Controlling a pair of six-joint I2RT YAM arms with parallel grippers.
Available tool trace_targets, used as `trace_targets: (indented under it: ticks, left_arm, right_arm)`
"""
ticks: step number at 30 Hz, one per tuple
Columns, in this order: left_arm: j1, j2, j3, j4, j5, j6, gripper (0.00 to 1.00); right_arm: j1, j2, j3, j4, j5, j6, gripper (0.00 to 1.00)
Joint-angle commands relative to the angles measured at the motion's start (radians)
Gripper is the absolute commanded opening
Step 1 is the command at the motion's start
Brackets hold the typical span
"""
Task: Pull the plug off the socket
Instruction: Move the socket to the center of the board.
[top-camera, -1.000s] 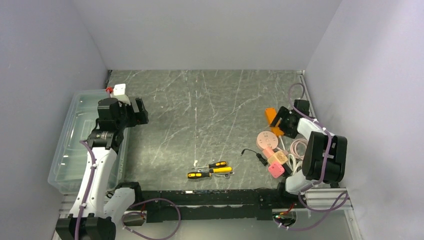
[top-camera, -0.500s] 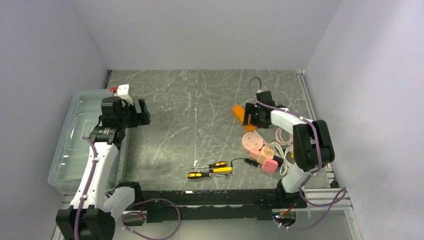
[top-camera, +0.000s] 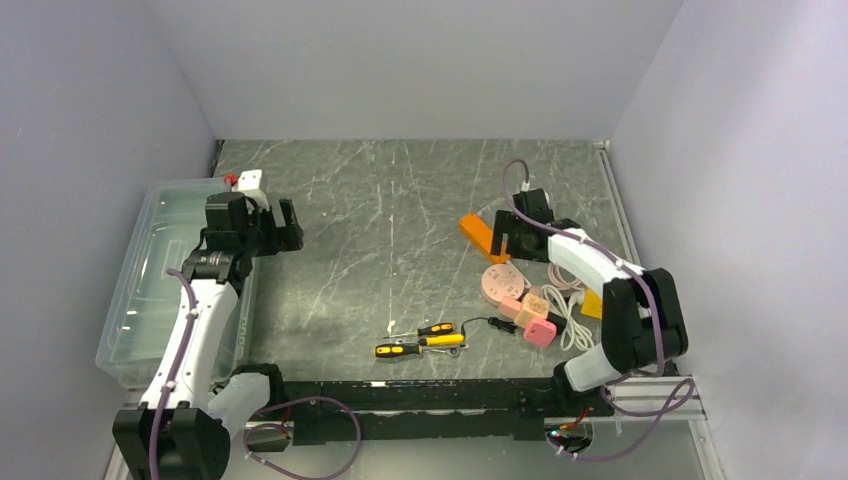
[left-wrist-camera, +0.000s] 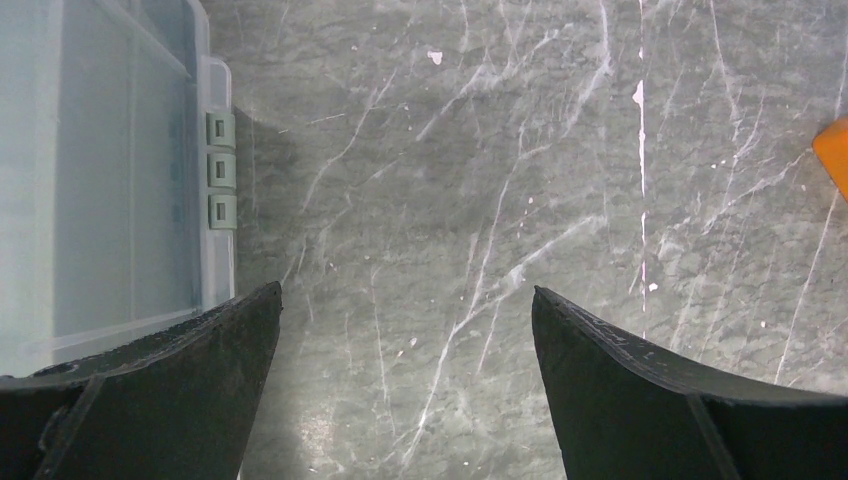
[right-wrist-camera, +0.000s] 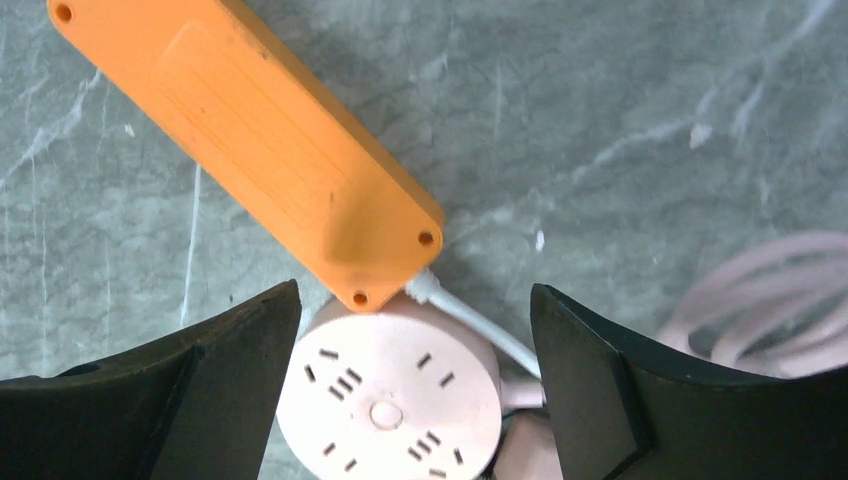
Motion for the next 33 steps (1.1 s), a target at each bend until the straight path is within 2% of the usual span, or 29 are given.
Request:
trace_targets:
  ticks: [1, 9, 12, 15, 17, 21, 24, 29, 33]
  left_arm:
    - [-0.004, 0.002, 0.037, -0.002, 0.024, 0.004, 0.99]
    - [-0.004, 0.008, 0.039, -0.005, 0.021, 0.005, 0.99]
    - [-0.004, 0.011, 0.039, -0.006, 0.025, 0.005, 0.99]
    - [-0.004, 0.014, 0.042, -0.008, 0.024, 0.004, 0.99]
    - [-0.004, 0.013, 0.04, -0.008, 0.025, 0.003, 0.99]
    - [-0.004, 0.01, 0.041, -0.008, 0.03, 0.003, 0.99]
    - [-0.004, 0.006, 0.04, -0.009, 0.027, 0.003, 0.99]
    - [-0.004, 0.009, 0.042, -0.011, 0.034, 0.002, 0.99]
    - [-0.004, 0.016, 0.046, -0.016, 0.036, 0.001, 0.99]
  right_arm:
    - [0.018, -0.114, -0.049, -0.059, 0.048, 0.038, 0.89]
    - [0.022, -0.248, -0.147, -0.155, 0.024, 0.16, 0.9]
    - [0.02, -0.316, -0.194, -0.181, 0.025, 0.197, 0.98]
    - [0.0, -0.346, -0.225, -0.228, 0.058, 0.213, 1.0]
    - [-0.047, -0.341, -0.23, -0.263, 0.043, 0.216, 1.0]
    - [-0.207, -0.355, -0.253, -0.26, -0.103, 0.199, 1.0]
    - [-0.266, -0.37, -0.262, -0.249, -0.117, 0.191, 1.0]
    - [-0.262, -0.429, -0.255, -0.203, -0.175, 0.15, 0.95]
    - [-0.184, -0.474, -0.213, -0.149, -0.164, 0.1, 0.95]
